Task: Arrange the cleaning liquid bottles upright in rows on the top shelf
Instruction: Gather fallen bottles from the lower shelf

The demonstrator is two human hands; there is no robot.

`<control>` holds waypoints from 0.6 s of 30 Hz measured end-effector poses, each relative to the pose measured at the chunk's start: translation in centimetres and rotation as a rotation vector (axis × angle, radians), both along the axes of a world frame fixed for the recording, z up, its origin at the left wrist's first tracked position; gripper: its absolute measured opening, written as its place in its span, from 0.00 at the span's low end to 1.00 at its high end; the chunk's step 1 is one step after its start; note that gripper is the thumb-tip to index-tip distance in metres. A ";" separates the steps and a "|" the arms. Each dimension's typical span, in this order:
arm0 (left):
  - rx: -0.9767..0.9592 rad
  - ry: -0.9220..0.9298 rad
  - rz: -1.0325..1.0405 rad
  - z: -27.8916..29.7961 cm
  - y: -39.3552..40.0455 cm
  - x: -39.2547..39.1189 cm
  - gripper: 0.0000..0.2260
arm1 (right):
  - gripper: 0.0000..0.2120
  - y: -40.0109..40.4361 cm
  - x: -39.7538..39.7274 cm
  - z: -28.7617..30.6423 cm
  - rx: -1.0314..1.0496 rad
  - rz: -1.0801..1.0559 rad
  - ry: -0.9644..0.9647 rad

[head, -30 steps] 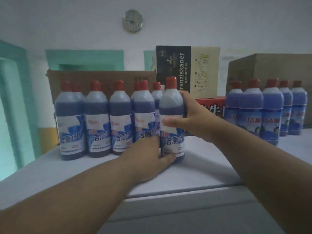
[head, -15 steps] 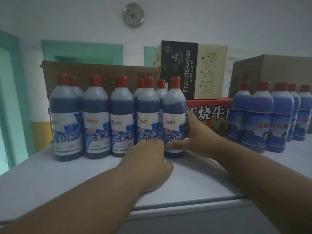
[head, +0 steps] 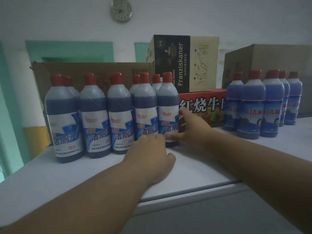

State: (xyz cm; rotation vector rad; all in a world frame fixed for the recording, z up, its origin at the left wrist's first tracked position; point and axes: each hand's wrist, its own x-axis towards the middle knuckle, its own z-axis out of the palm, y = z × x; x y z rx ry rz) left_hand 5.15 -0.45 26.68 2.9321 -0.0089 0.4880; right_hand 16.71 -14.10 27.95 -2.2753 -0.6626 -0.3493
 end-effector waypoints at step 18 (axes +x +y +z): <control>0.007 -0.108 -0.227 1.8 -6.7 -2.6 0.14 | 0.20 -11.6 -11.1 5.1 -0.015 -0.174 -0.516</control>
